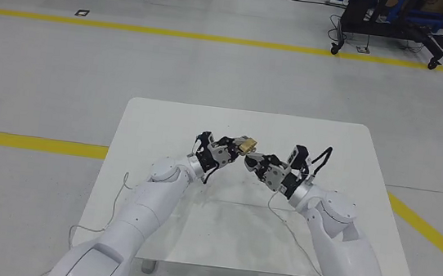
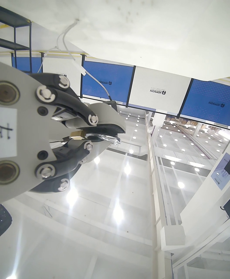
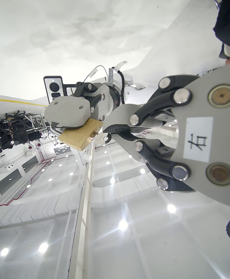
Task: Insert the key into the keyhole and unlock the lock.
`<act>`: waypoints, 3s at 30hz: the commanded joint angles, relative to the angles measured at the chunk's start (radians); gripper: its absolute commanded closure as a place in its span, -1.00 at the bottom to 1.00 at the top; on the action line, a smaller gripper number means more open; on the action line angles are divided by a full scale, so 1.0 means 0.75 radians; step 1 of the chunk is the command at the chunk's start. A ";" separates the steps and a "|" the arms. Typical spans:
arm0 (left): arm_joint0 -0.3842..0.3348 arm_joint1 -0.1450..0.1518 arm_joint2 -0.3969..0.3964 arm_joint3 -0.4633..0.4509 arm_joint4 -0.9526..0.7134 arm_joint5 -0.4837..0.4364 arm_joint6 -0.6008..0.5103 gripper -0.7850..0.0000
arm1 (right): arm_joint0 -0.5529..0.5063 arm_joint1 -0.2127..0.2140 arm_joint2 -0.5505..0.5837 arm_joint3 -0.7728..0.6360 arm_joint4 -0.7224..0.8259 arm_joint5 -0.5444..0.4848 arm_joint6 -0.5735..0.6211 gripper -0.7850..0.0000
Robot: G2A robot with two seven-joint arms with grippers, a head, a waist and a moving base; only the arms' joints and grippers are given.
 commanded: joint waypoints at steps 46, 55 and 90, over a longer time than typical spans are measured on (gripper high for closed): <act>0.038 -0.012 -0.039 -0.003 -0.093 -0.208 -0.024 1.00 | 0.034 0.015 0.006 0.064 0.207 0.108 -0.030 0.29; 0.034 -0.019 -0.036 0.002 -0.082 -0.230 0.048 1.00 | -0.070 0.025 -0.023 -0.092 -0.129 -0.185 -0.193 0.10; 0.038 -0.015 -0.024 0.000 0.007 -0.236 0.014 1.00 | 0.062 0.006 -0.050 0.129 0.358 0.026 -0.029 1.00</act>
